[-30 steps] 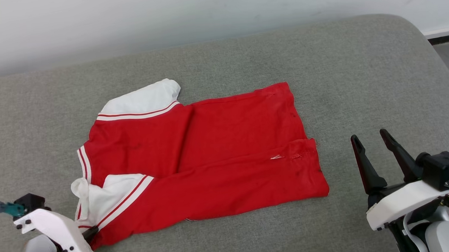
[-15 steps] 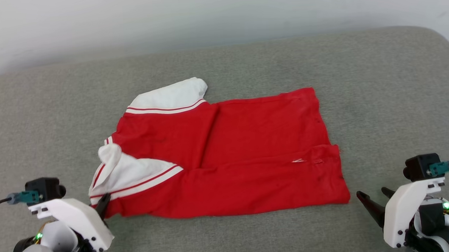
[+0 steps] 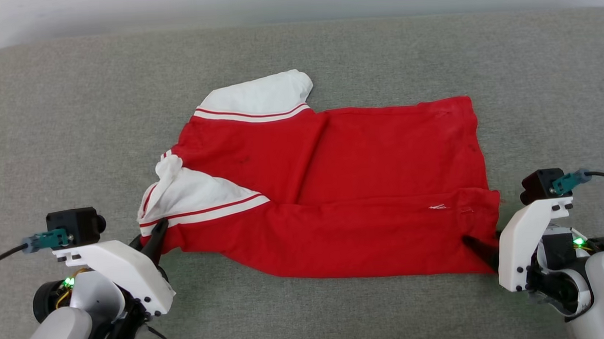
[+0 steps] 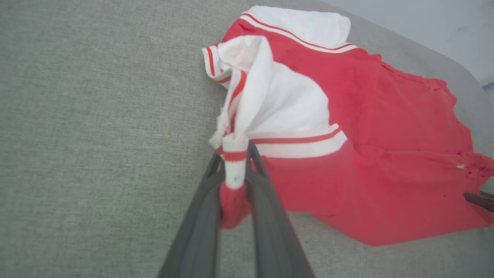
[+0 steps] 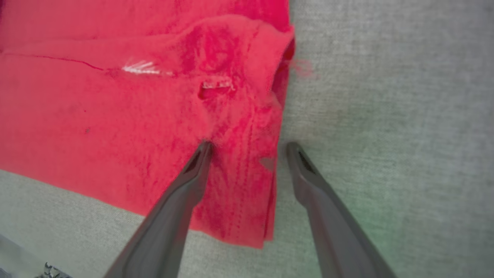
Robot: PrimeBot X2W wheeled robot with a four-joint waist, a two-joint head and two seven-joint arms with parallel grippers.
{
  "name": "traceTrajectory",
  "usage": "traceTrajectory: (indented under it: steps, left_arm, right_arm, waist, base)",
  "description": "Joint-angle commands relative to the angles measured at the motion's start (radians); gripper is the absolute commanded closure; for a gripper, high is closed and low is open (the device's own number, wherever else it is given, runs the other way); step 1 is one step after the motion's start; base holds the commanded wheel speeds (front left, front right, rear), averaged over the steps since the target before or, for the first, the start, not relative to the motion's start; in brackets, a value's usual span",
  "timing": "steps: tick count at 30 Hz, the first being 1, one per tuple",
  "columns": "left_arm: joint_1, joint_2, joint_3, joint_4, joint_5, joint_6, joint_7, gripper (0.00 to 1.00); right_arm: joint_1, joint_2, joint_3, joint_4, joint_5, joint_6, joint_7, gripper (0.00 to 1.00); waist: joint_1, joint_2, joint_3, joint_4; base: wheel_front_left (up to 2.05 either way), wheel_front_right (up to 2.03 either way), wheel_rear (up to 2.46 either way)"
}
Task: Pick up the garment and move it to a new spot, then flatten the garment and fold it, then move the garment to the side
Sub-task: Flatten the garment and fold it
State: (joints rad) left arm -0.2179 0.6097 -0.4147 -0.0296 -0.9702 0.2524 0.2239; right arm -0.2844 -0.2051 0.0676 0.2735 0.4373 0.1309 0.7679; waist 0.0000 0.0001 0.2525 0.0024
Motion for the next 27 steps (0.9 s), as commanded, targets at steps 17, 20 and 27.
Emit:
traceTrajectory:
  steps: [17, 20, 27]
  left_arm:
    - [0.071, -0.037, 0.002, 0.050, 0.007, 0.011, -0.088, 1.00]
    - [0.110, -0.043, 0.005, 0.053, 0.000, 0.018, -0.107, 1.00]
    - [0.229, -0.033, 0.006, 0.032, -0.024, 0.056, -0.102, 1.00]
  right_arm:
    - [-0.010, -0.032, 0.078, 0.031, 0.055, 0.000, -0.014, 1.00]
    - [0.015, -0.033, 0.091, 0.025, 0.066, 0.000, -0.018, 1.00]
    - [0.096, -0.046, 0.101, -0.006, 0.087, 0.000, 0.003, 1.00]
  waist:
    - [0.0000, -0.0001, -0.122, -0.004]
    - [0.0000, -0.0001, -0.178, -0.005]
    - [0.0000, -0.0001, -0.262, 0.001]
  base:
    - [0.00, 0.00, 0.00]
    - [0.00, 0.00, 0.00]
    - [0.00, 0.00, 0.00]
